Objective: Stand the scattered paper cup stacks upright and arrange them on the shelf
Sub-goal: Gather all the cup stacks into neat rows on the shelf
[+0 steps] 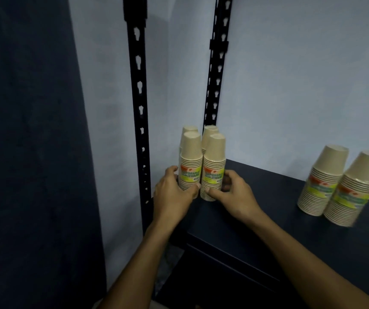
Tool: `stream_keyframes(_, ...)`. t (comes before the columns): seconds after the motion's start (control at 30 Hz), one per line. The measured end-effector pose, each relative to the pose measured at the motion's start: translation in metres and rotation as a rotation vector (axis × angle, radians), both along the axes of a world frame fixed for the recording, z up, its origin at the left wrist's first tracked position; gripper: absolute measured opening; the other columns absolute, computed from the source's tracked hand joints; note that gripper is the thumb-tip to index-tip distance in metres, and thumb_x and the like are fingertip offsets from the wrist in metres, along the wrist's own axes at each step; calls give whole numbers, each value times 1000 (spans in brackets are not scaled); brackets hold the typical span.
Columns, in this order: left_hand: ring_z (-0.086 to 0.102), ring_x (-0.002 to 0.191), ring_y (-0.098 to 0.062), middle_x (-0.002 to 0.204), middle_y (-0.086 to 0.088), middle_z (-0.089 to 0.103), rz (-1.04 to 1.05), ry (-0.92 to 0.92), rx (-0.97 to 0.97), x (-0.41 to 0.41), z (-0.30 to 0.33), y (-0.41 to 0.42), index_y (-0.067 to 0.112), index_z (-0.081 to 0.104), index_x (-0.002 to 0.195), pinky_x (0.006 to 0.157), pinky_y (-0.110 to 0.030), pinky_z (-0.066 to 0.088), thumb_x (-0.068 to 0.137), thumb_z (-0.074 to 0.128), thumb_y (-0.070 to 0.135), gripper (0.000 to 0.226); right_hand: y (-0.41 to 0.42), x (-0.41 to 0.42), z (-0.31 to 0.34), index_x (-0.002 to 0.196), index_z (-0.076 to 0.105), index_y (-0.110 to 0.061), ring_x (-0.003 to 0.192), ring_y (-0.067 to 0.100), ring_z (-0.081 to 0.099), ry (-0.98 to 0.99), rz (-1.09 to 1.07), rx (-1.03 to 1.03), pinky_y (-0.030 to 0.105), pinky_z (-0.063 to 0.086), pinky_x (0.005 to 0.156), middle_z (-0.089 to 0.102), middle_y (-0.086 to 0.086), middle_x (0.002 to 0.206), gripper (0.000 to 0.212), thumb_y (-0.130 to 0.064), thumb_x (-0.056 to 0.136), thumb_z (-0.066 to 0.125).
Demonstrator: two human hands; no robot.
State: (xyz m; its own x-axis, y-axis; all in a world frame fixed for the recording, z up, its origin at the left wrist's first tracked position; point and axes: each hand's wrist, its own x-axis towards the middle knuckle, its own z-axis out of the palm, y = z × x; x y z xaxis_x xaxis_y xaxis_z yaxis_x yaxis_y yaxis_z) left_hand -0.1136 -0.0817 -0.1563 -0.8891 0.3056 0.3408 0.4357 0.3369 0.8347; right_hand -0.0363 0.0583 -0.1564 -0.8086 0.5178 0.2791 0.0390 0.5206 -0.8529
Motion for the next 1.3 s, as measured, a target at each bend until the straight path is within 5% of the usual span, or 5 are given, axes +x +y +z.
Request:
stream_keyframes(0.23, 64, 100, -15, 116, 0, 67, -31, -10, 26, -7, -5, 4, 18, 53, 125, 86, -35, 54, 82, 73, 27, 49, 2, -1, -9, 122, 57, -14, 96, 1, 63, 68, -33, -22, 15, 51, 80, 68, -7, 107, 47, -16, 79, 76)
stream_keyframes(0.37, 59, 96, -6, 114, 4, 64, -122, -52, 88, -1, -5, 3, 20, 49, 120, 81, -24, 49, 83, 72, 22, 43, 5, 6, -8, 118, 60, -17, 94, 3, 65, 61, -42, -30, 22, 54, 83, 69, -8, 104, 45, -16, 77, 78)
stream_keyframes(0.6, 63, 99, -6, 105, 12, 64, -284, -82, 113, 20, -5, 16, 27, 51, 115, 88, -32, 53, 82, 73, 20, 41, 21, 52, -3, 111, 61, -21, 88, 1, 67, 15, -70, 20, 18, 54, 78, 70, -12, 98, 42, -23, 74, 81)
stream_keyframes(0.93, 65, 102, -10, 109, 2, 68, -580, -111, 51, 71, -4, 75, 27, 53, 112, 90, -39, 55, 79, 76, 23, 41, 63, 151, 3, 107, 61, -24, 84, -6, 64, -35, -224, 87, 12, 52, 73, 68, -16, 95, 39, -26, 74, 80)
stream_keyframes(1.3, 64, 98, -3, 107, 6, 68, -726, -133, 34, 116, 0, 126, 28, 52, 113, 80, -21, 52, 80, 76, 23, 41, 92, 211, 2, 109, 62, -26, 81, -3, 64, -59, -392, 130, 12, 52, 70, 68, -15, 92, 42, -30, 72, 81)
